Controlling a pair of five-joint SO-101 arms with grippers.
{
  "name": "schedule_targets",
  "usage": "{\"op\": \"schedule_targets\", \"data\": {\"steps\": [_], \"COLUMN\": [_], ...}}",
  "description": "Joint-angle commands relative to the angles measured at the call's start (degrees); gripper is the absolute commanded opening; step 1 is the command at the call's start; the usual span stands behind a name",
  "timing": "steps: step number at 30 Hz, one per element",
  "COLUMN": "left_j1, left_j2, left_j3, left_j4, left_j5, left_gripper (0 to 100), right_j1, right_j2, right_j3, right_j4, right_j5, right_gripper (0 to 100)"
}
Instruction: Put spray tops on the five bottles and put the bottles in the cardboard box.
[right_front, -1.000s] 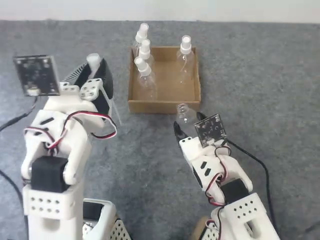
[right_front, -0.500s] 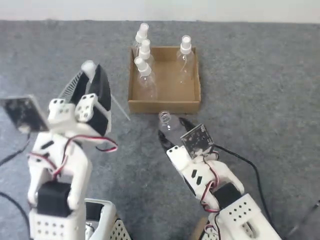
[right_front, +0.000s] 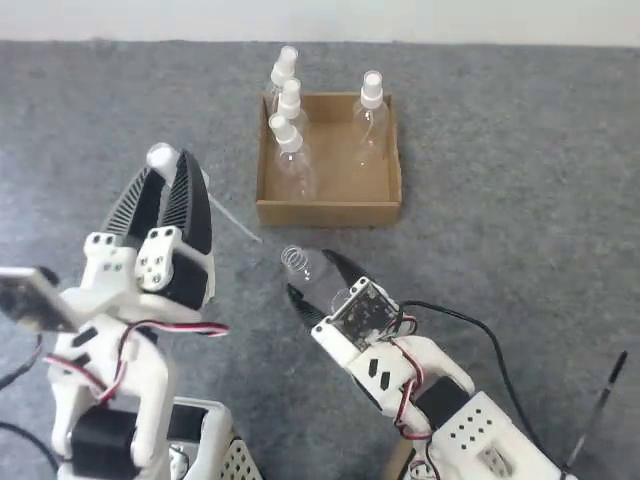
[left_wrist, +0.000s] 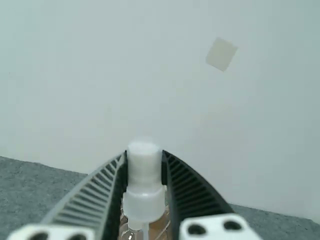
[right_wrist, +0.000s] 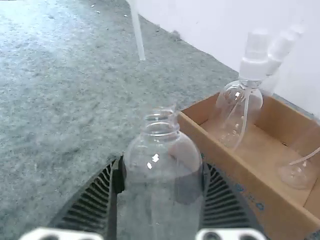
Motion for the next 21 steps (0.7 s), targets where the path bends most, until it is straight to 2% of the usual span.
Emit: {"op": "schedule_targets", "data": {"steps": [1,7,21], "left_j1": [2.11,6.51,6.77], "left_j2": [-1.76,-3.87,-4.22], "left_j3": [0.31,2.86,7.43], "left_j4": [-1.58,-1.58,-1.85], "left_j5": [0.62,0.35,0.26], "left_gripper": [1,1,1], "right_j1": [-0.48,-0.48,-0.48], "right_j2": [-1.27,-1.45,-1.1], "right_j3": [-0.62,-0.62,0.0], "right_j4": [-1.36,-1.36,-4.62], "right_j5": [1.14,1.23,1.41], "right_gripper": [6.3,6.3,6.3]}}
